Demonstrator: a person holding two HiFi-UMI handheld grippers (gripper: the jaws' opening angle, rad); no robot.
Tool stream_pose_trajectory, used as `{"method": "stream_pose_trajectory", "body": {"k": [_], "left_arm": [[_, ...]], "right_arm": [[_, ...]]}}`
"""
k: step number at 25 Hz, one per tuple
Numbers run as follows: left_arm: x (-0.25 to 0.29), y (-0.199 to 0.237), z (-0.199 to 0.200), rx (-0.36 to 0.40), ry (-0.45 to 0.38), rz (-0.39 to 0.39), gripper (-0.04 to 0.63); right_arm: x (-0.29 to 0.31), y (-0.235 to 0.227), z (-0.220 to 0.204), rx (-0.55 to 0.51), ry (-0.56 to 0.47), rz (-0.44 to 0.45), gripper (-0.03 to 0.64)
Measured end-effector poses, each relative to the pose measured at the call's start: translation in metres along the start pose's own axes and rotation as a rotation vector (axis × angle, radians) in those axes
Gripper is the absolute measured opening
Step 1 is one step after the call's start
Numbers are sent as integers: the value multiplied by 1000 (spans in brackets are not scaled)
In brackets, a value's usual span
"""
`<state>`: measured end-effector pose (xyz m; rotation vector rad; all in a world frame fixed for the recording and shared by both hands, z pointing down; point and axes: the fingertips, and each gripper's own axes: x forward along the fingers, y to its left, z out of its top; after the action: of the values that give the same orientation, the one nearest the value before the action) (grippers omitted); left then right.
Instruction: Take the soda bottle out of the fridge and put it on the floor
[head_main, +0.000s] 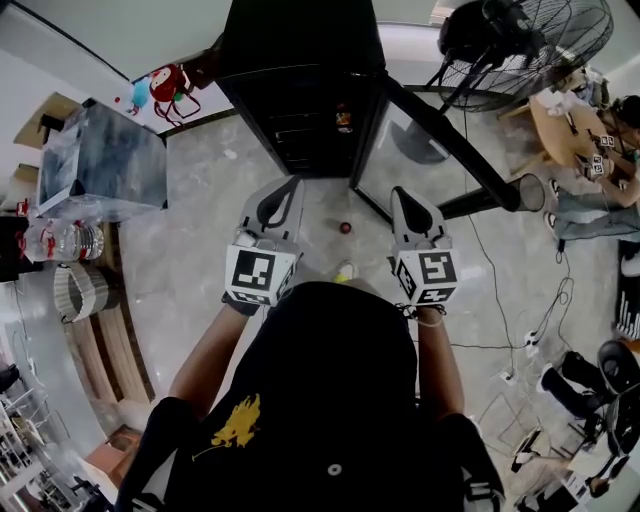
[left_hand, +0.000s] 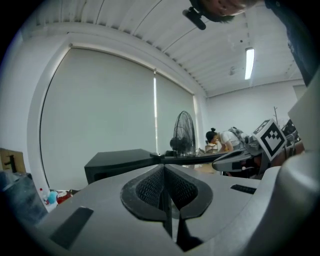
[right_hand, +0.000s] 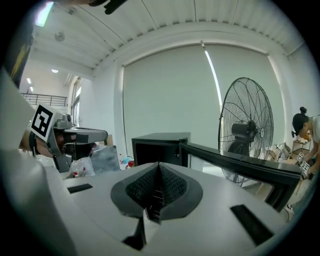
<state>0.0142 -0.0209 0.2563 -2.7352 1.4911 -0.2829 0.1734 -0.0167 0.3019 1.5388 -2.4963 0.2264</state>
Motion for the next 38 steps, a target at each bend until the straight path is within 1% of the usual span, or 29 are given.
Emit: {"method": "stream_pose_trajectory", "body": {"k": [3,7,9,12,15,19,23,27,33,38], "left_arm": [[-1,2,5,29,-18,10,18],[2,2,3,10,-10,15,18],[4,0,1,2,-12,17,18],[5,0,0,-15,-10,25,18],[2,4,1,-56,-29,54,18],[-3,11,1,-95,-39,82,18],[-9,14,0,-84,-38,82,18],[-9,15,-2,-102,-36,79,18],[-5,7,1,-83,-37,59,18],[-5,6,10,-74,-74,45,18]], "right_arm": [[1,5,12,-27,-31,20,-8],[-1,9,26,-91,-104,32,-9],[-2,7,27,-78,-116,36,-9],[-2,-1,27,-49,-100,27,-8],[-2,-8,29,-60,-88,2,-9],[-4,-7,27,-56,-81,-4,-8],[-7,-2,26,-49,-72,12,-8],[-9,-2,27,-59,-68,15,-8],[-11,-2,26,-66,-63,14,-8],[-9,2,33,-83,-69,15,-8]]}}
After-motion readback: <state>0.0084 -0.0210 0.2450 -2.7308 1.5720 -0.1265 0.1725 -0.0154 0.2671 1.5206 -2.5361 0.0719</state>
